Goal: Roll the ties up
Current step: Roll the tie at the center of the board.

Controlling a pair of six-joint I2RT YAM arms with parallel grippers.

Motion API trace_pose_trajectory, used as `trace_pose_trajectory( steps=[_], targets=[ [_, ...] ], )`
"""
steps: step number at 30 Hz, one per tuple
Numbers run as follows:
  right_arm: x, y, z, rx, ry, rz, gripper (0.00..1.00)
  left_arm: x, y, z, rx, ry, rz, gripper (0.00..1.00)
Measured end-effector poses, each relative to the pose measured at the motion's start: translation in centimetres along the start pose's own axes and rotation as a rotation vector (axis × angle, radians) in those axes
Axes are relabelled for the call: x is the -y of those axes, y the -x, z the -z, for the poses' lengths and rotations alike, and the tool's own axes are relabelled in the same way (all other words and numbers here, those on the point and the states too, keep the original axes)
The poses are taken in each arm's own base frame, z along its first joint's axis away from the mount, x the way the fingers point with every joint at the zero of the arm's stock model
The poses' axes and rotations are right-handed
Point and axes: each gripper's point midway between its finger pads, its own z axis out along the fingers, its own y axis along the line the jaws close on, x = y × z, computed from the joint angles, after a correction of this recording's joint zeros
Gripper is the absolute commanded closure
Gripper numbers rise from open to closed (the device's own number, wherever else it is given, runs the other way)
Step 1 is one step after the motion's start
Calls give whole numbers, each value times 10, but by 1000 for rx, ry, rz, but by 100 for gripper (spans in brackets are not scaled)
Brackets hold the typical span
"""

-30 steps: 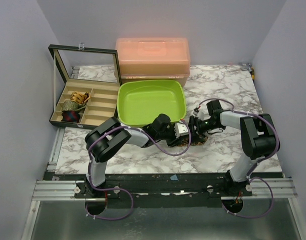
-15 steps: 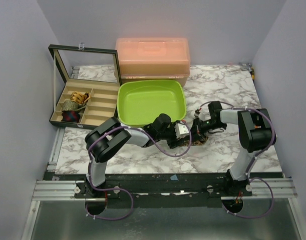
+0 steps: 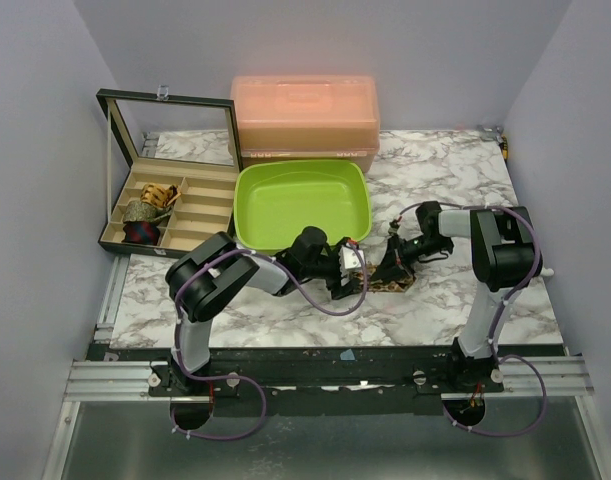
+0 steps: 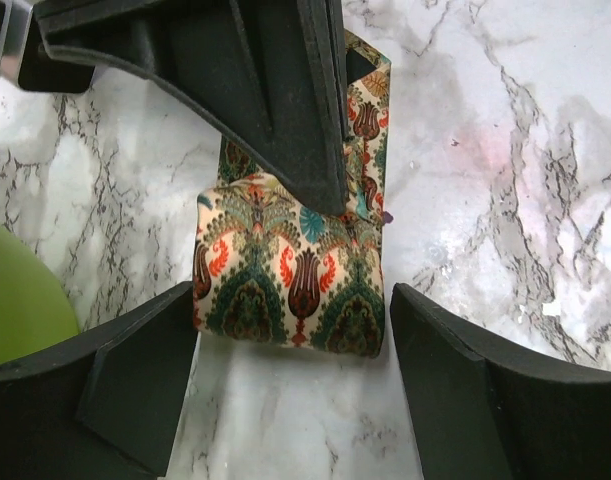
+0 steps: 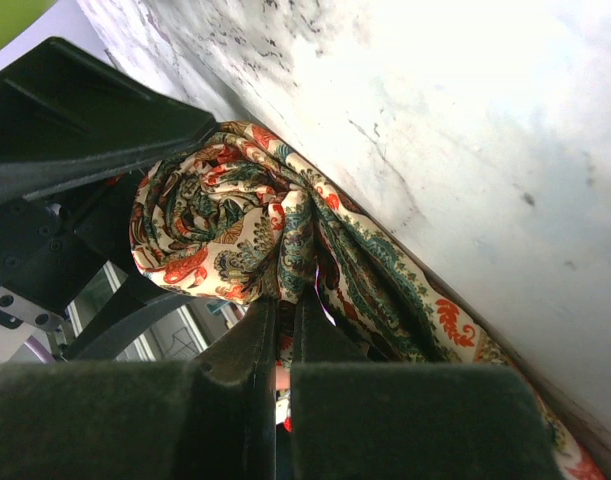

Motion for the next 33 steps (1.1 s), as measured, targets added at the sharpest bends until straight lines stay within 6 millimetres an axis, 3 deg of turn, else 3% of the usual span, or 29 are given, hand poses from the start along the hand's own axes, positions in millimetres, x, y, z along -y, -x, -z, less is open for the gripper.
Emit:
trace_pose_trajectory(
  steps=[5,9,11,18,20,24,28,33],
  targets=[
    [0,2,1,-29,-7,21,100,-5,2,-12,-1,-13,-40,36],
    [-4,5,-3,-54,-12,55,99,-3,1,-16,-21,-31,-58,67],
    [-7,8,-7,-72,-23,72,89,-3,-2,-16,-34,-34,-62,75],
    [-10,20,-5,-69,-84,195,39,-9,-7,-5,-85,13,-31,76],
    [-15,18,0,-50,-88,246,31,-6,-8,-4,-93,12,-15,75],
    [-32,7,14,25,-78,341,29,-1,-8,-6,-103,2,3,74],
    [-50,16,18,96,-44,394,37,2,-6,-8,-113,-10,16,72],
    [-42,21,8,83,-38,378,41,2,-5,-9,-135,-19,43,71]
  ],
)
